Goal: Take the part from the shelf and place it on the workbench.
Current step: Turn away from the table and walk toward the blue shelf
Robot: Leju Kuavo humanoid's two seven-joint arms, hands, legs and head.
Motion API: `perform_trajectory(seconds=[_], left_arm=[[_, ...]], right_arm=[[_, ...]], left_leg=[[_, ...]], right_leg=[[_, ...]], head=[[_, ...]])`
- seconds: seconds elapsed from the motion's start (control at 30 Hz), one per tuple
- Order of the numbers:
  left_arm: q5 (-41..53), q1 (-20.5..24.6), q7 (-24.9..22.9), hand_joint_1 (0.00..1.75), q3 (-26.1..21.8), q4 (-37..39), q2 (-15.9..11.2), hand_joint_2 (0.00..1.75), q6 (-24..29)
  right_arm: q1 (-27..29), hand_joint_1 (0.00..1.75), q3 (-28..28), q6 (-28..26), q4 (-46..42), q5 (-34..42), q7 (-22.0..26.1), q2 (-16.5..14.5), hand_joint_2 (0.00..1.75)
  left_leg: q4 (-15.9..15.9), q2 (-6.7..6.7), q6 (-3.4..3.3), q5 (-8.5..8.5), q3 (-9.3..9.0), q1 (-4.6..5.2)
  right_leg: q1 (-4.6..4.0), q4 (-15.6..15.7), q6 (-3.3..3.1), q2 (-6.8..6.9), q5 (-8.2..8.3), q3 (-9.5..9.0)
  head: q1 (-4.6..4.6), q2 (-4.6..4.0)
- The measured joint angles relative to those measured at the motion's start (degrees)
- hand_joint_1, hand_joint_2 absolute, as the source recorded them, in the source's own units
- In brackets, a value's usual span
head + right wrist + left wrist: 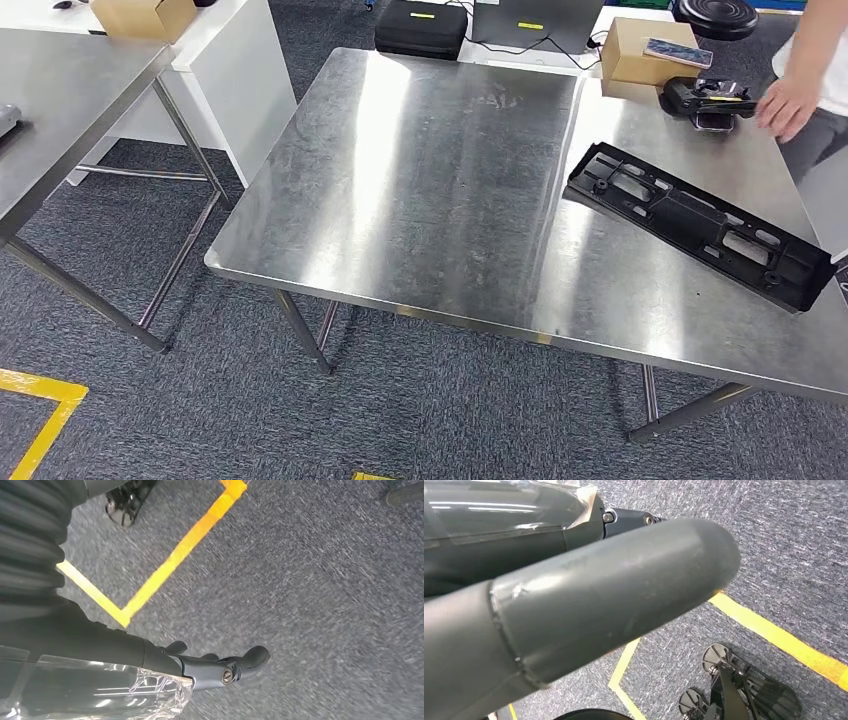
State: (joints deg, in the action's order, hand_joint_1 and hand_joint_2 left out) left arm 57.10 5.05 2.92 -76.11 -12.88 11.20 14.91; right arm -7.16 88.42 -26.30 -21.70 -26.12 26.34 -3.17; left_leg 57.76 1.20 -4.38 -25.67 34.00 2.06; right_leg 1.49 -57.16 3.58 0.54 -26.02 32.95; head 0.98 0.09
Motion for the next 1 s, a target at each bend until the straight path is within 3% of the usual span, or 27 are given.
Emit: perform_trajectory(seconds=[0.37, 0.83, 1.0], left_arm=[[-0.9, -0.1, -0.9, 0.00, -1.5, -0.1, -0.4, 0.00, -0.9], [0.0, -0.1, -1.4, 0.00, -1.5, -0.1, -0.2, 0.00, -3.0], [0.3, -0.1, -1.5, 0.00, -1.5, -0.1, -0.4, 0.00, -3.4]], right_arm=[[-0.1, 0.00, 0.0, -0.2, 1.6, 3.6, -0.3, -1.0, 1.75], [-0.1, 0.00, -1.0, -0.3, 2.5, 1.6, -1.4, -1.6, 1.75], [-0.1, 0.00, -2.2, -0.6, 3.0, 0.4, -2.0, -2.0, 1.75]], left_leg=[[0.0, 0.00, 0.00, 0.00, 0.00, 0.00], [0.0, 0.00, 0.04, -0.09, -0.03, 0.19], [0.3, 0.00, -0.27, -0.31, 0.01, 0.32]], right_leg=[[0.00, 0.0, 0.00, 0.00, 0.00, 0.00], [0.27, 0.1, 0.03, 0.00, 0.02, -0.05], [0.49, 0.2, 0.14, 0.00, 0.01, -0.13]], head=[[0.00, 0.00], [0.00, 0.00], [0.00, 0.00]])
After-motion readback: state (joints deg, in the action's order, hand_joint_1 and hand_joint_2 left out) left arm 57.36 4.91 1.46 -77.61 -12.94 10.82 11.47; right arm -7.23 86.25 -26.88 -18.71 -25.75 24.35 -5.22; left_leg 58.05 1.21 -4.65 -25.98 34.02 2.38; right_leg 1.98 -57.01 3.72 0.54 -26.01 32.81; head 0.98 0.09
